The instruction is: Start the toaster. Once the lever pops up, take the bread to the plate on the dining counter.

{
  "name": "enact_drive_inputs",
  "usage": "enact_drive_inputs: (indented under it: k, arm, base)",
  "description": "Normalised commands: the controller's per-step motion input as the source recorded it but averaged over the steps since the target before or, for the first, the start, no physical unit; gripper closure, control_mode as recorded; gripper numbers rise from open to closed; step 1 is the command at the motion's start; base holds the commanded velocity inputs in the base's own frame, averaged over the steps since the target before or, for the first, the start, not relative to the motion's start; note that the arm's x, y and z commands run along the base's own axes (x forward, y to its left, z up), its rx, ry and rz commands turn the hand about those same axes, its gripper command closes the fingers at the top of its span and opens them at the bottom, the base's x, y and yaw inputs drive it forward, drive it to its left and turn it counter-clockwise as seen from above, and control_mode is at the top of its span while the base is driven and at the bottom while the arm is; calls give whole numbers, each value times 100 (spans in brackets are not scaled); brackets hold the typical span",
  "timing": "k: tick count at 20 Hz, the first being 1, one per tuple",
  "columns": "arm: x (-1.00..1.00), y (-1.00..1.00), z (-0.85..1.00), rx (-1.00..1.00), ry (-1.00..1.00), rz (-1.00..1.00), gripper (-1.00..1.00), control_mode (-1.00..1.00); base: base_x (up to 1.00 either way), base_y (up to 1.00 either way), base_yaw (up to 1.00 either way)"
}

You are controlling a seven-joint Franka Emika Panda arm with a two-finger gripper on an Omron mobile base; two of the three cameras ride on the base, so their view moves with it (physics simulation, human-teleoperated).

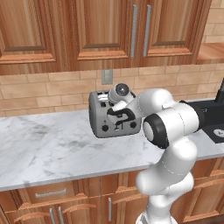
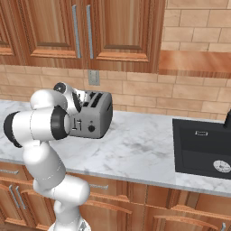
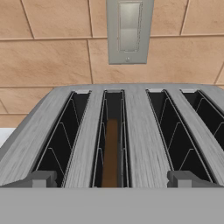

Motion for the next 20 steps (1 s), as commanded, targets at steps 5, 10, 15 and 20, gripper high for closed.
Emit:
enact_drive_inputs:
  k: [5, 10, 15, 20]
  arm:
    - [0, 0, 0, 0, 0, 0, -100, -100]
    - [0, 0, 0, 0, 0, 0, -100, -100]
    - [0, 0, 0, 0, 0, 0, -100, -100]
    - [0, 0, 0, 0, 0, 0, -100, -100]
  base:
    - [0, 0, 0]
    - [0, 0, 0]
    - [0, 0, 0]
    - [0, 0, 0]
